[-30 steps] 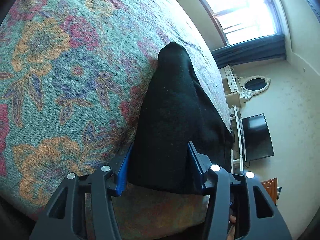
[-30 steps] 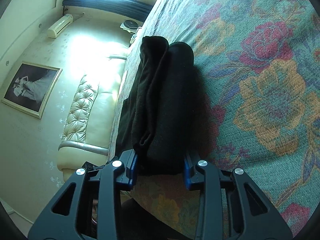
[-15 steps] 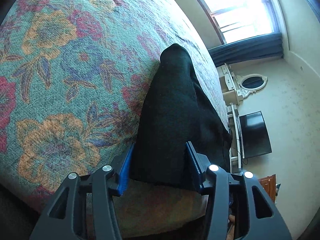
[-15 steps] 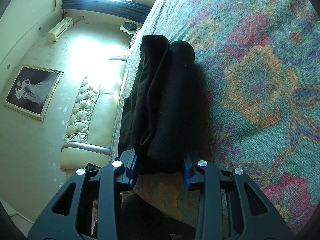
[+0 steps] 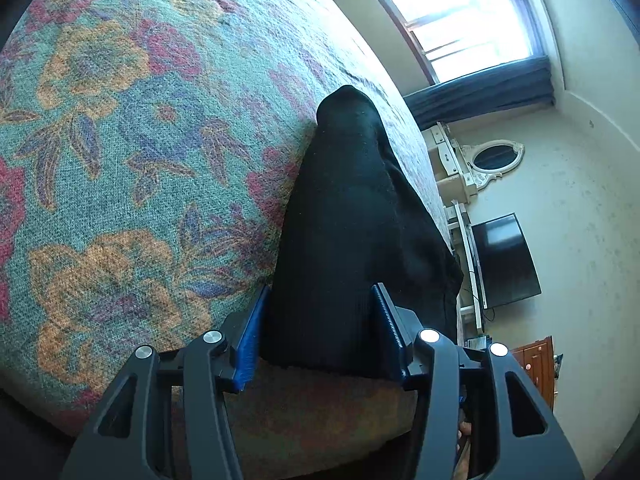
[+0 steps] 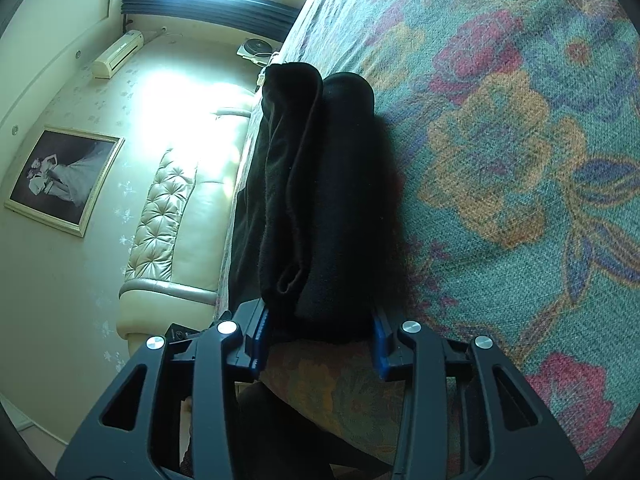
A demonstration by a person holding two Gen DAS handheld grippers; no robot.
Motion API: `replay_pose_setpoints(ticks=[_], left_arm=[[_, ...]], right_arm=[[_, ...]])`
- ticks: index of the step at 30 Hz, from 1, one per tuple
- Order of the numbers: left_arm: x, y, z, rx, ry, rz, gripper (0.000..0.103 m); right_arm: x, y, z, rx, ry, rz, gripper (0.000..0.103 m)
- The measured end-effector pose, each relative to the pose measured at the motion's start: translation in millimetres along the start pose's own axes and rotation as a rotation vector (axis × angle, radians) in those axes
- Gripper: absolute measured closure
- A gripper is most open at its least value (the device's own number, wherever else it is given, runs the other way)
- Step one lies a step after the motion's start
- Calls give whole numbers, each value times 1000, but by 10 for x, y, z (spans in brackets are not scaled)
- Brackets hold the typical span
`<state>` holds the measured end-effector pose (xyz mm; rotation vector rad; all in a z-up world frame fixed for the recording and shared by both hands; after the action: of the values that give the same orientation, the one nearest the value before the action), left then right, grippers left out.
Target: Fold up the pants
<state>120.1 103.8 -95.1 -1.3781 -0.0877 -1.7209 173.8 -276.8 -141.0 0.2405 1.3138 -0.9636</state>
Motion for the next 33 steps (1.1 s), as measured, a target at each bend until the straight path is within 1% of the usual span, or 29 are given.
replay_pose_setpoints(ticks=[1,2,3,4,5,6,7,8,10,11,13,17,22,25,28,29,30,31,33], left_arm=[[-6,-23,13,2,2,-6,46],[-12,-58,37,8,0,-12,44],[-19,-113,81,21,0,-21,41],[-22,-176,132,40,5,-25,38],[-22,-247,200,62,18,-23,36],[-18,-312,279,89,34,-18,29],[-13,-359,355,115,49,-15,26],[-12,-387,439,136,58,-14,26],[-9,-348,593,138,54,-11,24],[-4,-285,662,126,56,-10,24],[40,-110,760,110,84,16,24],[105,351,850,30,135,53,24],[185,830,930,-39,170,57,24],[238,1007,963,-64,188,51,24],[213,1149,996,-93,182,47,24],[201,1184,1006,-102,176,42,24],[192,1210,1020,-113,171,29,24],[187,1229,1048,-120,164,17,24],[164,1243,1106,-115,130,2,24]], right_arm=[[-18,-8,6,-3,-11,-2,55],[-36,-30,22,-2,-19,-4,47],[-54,-62,46,3,-27,-2,36],[-74,-107,85,18,-33,-1,31],[-91,-164,135,39,-40,-3,22],[-105,-214,196,57,-49,-7,15],[-111,-243,264,67,-55,-14,14],[-106,-253,336,74,-59,-24,13],[-92,-224,481,86,-61,-51,13],[-96,-175,547,80,-64,-49,13],[-98,-24,661,57,-71,-57,13],[-89,334,801,10,-90,-94,13],[-116,660,908,-25,-104,-87,13],[-145,773,961,-42,-108,-76,13],[-193,876,970,-70,-131,-49,13],[-203,902,968,-75,-142,-52,20],[-199,926,971,-77,-156,-69,32],[-179,944,976,-81,-166,-86,35],[-160,972,986,-80,-161,-85,47]])
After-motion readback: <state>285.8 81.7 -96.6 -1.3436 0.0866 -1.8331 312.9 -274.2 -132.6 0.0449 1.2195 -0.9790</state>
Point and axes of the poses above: each gripper's, at about its wrist camera, not at the fingertips, and y roughly the way its jaws point, x to its right, z to its top, the point moved 4 cm from there along y, roughly the way its jaws point, and after that the axes turned 11 degrees about x, right-handed, at the moved point
